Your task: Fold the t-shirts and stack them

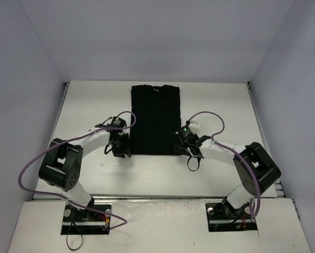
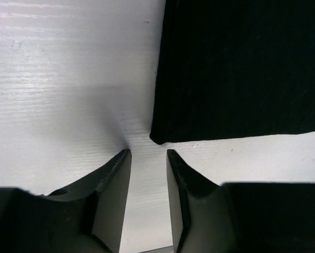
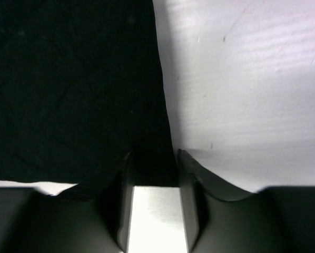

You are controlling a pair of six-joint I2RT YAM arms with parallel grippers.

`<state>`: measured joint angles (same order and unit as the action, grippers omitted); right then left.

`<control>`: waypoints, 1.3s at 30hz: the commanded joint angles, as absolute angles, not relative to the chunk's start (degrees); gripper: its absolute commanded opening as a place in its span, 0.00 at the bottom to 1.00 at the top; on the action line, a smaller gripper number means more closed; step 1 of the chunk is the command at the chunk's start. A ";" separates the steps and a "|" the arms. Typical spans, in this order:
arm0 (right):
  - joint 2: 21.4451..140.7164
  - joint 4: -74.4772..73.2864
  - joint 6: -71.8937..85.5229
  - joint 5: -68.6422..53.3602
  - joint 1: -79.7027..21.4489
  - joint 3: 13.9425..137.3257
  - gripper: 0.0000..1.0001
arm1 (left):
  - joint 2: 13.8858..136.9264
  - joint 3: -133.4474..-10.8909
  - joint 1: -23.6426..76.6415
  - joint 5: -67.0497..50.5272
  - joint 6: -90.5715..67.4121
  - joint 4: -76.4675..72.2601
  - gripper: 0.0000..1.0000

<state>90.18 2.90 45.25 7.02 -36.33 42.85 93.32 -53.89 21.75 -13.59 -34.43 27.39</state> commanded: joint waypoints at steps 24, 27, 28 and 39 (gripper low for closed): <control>92.64 -6.42 47.81 7.82 -38.41 40.25 0.27 | 101.51 -61.96 21.29 -10.13 -32.70 29.01 0.47; 92.94 -6.42 47.75 7.73 -38.56 40.10 0.27 | 102.48 -61.55 22.08 -10.09 -33.20 28.57 0.41; 93.04 -6.42 47.83 7.73 -38.63 40.08 0.27 | 102.72 -61.34 22.49 -10.11 -33.67 28.38 0.37; 91.45 -7.53 47.63 7.70 -39.25 38.45 0.02 | 99.95 -58.54 24.70 -9.89 -33.06 30.87 0.00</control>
